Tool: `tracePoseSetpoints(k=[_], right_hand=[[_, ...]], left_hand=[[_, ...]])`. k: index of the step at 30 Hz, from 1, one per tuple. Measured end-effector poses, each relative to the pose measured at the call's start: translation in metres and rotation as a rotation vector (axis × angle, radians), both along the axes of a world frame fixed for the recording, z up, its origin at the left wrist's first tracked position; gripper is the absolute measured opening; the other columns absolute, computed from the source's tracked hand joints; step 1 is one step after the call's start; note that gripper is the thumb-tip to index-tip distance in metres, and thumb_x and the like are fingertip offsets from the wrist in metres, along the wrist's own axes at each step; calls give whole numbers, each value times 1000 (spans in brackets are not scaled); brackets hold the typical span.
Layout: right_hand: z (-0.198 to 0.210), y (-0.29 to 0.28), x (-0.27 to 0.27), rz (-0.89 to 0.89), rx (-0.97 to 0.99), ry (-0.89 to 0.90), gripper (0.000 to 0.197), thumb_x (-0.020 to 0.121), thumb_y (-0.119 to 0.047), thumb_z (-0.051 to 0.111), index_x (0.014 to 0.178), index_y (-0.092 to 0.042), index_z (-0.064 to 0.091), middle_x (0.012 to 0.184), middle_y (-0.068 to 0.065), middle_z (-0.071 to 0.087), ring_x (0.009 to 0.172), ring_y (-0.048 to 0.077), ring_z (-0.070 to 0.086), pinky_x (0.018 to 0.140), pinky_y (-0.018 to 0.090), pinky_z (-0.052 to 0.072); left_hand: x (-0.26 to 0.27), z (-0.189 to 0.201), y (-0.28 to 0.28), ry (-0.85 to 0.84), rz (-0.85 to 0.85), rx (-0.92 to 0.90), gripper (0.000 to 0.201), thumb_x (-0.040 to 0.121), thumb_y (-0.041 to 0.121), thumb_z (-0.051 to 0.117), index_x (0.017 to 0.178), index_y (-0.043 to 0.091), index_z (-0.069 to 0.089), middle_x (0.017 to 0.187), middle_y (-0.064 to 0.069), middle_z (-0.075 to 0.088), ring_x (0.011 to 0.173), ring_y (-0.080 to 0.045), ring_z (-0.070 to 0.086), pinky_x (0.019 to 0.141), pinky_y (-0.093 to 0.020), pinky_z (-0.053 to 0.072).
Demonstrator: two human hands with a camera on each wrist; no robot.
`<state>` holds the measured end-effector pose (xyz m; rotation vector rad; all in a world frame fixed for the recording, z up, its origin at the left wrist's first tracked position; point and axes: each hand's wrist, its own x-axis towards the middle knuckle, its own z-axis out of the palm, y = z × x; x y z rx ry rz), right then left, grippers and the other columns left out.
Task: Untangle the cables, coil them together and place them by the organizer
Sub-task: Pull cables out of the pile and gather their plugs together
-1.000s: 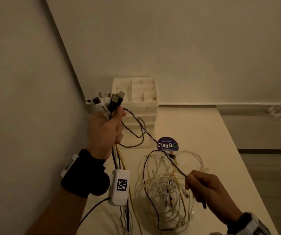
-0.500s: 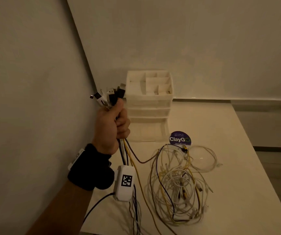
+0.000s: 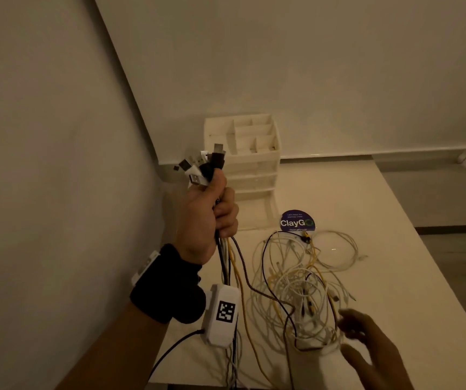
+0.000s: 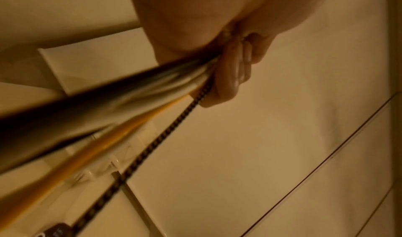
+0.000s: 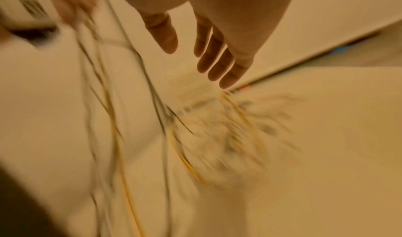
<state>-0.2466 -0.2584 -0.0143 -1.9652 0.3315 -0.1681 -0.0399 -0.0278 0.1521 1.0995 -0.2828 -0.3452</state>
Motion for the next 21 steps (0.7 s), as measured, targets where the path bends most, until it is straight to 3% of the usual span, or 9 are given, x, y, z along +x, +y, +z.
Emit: tracePoseSetpoints(k=[3, 6, 8, 10, 12, 15, 18, 21], right_hand=[[49, 46, 54, 213, 42, -237, 60, 77, -21, 68, 129, -38, 45, 115, -15, 61, 110, 10, 60, 92, 18, 46], [94, 94, 98, 419, 108, -247, 59, 76, -23, 66, 130, -27, 41, 113, -18, 57, 107, 11, 59, 92, 25, 48], [104, 119, 113, 483, 162, -203, 40, 80, -28, 65, 118, -21, 53, 103, -8, 64, 93, 14, 63, 85, 36, 53], [104, 132, 119, 479, 156, -203, 25, 85, -32, 62, 96, -10, 63, 84, 1, 69, 75, 17, 64, 74, 39, 53], [93, 137, 119, 480, 186, -159, 29, 91, -29, 62, 74, -7, 64, 67, 1, 67, 62, 18, 63, 66, 35, 52], [63, 142, 106, 475, 206, -46, 49, 94, -32, 59, 47, -25, 50, 46, -5, 52, 44, 7, 51, 55, 21, 43], [26, 140, 86, 443, 226, 82, 47, 89, -47, 59, 47, -26, 54, 48, 2, 55, 44, 13, 55, 52, 28, 47], [5, 123, 71, 416, 227, 176, 53, 74, -64, 55, 48, -19, 58, 49, 10, 58, 44, 13, 57, 56, 23, 49]], left_hand=[[-12, -1, -10, -27, -31, 7, 40, 94, 39, 43, 62, 18, 34, 52, 1, 23, 38, -9, 21, 39, -20, 24], [-22, 1, -15, -53, -64, 6, 42, 96, 38, 41, 59, 18, 36, 52, 0, 23, 38, -9, 23, 41, -21, 28], [-28, 1, -14, -67, -76, 1, 43, 97, 37, 40, 59, 18, 38, 53, -1, 22, 38, -9, 24, 40, -20, 29], [-33, 2, -10, -75, -80, 14, 44, 97, 38, 40, 58, 18, 37, 53, -3, 21, 37, -8, 24, 39, -19, 28], [-36, 4, -3, -67, -92, 11, 43, 96, 39, 40, 60, 18, 34, 54, -3, 20, 38, -8, 22, 38, -19, 25], [-38, 9, 7, -74, -110, -21, 41, 95, 40, 41, 64, 16, 29, 56, -2, 21, 41, -9, 19, 39, -20, 20], [-38, 11, 11, -72, -120, -37, 40, 95, 39, 40, 64, 16, 29, 55, -2, 21, 40, -9, 18, 39, -20, 18], [-40, 13, 9, -46, -147, -85, 40, 95, 39, 41, 65, 15, 30, 54, 0, 23, 39, -8, 18, 39, -19, 17]])
